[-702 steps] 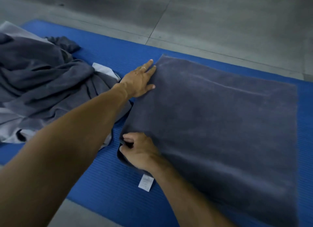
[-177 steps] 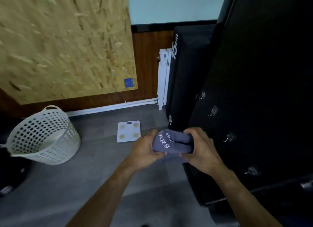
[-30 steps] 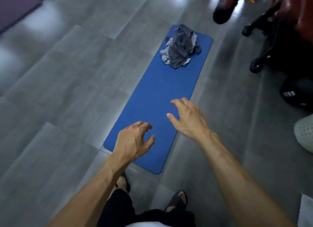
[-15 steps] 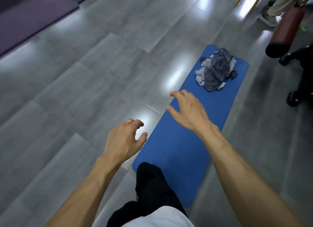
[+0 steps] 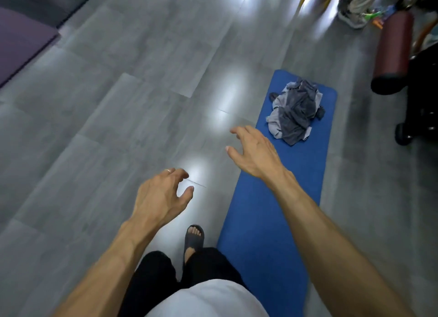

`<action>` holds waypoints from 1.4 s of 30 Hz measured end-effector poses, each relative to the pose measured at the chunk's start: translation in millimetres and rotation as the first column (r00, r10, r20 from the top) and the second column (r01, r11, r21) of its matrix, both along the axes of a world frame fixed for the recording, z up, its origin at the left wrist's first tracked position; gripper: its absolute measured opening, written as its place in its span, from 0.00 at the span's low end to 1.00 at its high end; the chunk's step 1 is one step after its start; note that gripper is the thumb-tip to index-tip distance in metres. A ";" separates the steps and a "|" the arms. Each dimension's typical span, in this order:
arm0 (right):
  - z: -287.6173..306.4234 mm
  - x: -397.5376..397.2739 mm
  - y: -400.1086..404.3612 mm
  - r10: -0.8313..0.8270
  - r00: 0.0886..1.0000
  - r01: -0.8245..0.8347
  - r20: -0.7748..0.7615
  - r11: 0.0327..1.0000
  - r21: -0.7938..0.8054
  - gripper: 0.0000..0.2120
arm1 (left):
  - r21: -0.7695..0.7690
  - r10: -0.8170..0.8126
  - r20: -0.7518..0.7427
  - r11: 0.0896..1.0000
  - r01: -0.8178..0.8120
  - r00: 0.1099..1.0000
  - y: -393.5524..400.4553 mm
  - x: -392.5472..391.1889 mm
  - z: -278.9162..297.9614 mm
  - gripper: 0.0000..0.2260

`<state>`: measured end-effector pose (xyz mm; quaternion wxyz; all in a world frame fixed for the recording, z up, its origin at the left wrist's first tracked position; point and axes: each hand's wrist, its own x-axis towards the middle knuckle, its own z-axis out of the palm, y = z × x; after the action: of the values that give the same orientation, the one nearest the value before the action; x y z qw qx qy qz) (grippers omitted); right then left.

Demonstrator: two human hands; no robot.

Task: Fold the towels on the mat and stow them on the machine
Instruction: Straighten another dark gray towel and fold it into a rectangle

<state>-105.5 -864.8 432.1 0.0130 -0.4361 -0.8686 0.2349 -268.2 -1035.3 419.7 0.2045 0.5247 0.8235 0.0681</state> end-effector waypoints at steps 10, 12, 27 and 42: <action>-7.2 -68.7 177.7 -0.344 0.939 0.344 -0.004 0.938 0.034 0.22 | 0.020 -0.392 0.033 0.920 0.392 0.919 248.1 -101.5 -12.4 0.16; -7.5 -71.5 210.2 -0.439 0.898 0.439 -0.007 0.898 0.017 0.22 | 0.007 -0.483 0.041 0.875 0.483 0.874 297.8 -110.2 -14.8 0.17; -121.6 70.3 443.6 -0.886 0.462 0.872 -0.047 0.464 -0.155 0.21 | -0.077 -0.906 0.044 0.417 0.906 0.421 650.4 28.5 -123.1 0.16; -500.9 190.0 608.0 -0.999 -0.011 0.938 0.043 -0.025 -0.346 0.21 | -0.167 -0.987 -0.029 -0.149 0.975 -0.156 916.5 212.9 -493.1 0.17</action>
<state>84.5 -256.8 -68.8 0.2091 -0.8866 -0.2585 0.3215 -55.3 -118.8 -73.4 0.1467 0.9594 0.1549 -0.1847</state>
